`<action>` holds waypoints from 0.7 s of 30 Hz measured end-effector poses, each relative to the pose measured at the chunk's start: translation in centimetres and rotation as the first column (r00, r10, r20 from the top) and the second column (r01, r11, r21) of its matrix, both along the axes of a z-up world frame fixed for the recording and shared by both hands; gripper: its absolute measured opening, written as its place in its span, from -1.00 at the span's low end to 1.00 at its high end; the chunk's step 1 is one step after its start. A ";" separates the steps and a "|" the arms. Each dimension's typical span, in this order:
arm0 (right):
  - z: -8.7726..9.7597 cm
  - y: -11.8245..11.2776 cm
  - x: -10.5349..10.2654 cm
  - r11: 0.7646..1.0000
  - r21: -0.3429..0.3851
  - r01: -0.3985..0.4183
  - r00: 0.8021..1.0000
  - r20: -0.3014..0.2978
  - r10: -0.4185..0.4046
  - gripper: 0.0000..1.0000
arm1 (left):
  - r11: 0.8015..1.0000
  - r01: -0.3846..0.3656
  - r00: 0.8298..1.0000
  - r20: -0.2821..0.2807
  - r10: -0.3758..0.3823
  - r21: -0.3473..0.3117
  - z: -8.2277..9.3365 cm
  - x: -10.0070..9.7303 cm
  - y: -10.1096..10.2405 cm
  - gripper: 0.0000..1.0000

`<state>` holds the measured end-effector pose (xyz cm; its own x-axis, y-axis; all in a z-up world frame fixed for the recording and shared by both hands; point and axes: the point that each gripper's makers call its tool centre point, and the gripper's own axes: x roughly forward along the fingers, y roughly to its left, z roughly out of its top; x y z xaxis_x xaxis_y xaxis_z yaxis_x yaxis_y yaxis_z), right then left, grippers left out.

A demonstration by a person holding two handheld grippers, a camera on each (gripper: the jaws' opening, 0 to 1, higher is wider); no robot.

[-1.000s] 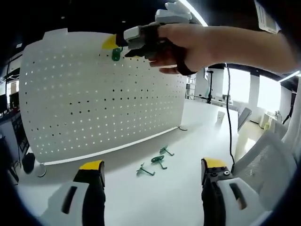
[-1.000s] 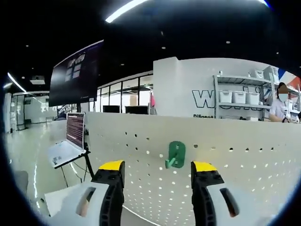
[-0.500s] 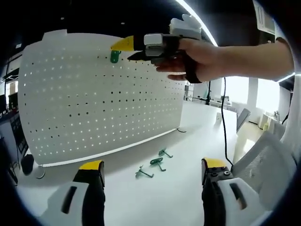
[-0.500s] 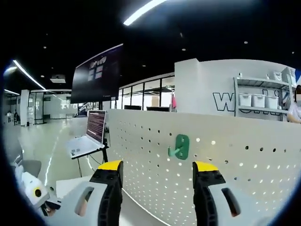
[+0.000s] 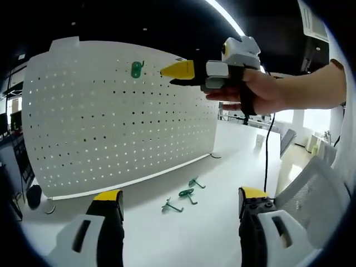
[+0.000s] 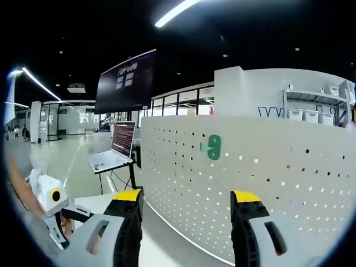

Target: Insert the hook assembly into the mounting plate slot until the hook locks in place.

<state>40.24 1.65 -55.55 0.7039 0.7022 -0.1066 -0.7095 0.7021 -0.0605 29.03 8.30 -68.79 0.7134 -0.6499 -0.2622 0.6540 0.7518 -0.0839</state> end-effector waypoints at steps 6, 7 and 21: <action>-1.7 -1.5 -1.6 1.000 -0.026 0.004 1.000 -0.015 -0.004 0.31 | 1.000 0.000 1.000 0.001 0.000 0.008 0.0 0.0 0.1 0.76; -1.9 -1.9 -1.9 1.000 -0.024 0.007 1.000 -0.016 -0.008 0.31 | 1.000 0.000 1.000 0.004 0.000 0.007 0.2 0.0 0.1 0.75; -6.1 -5.9 -5.8 0.998 -0.057 0.022 0.996 -0.090 -0.027 0.35 | 1.000 -0.006 1.000 0.008 0.006 0.018 0.5 -0.2 0.5 0.77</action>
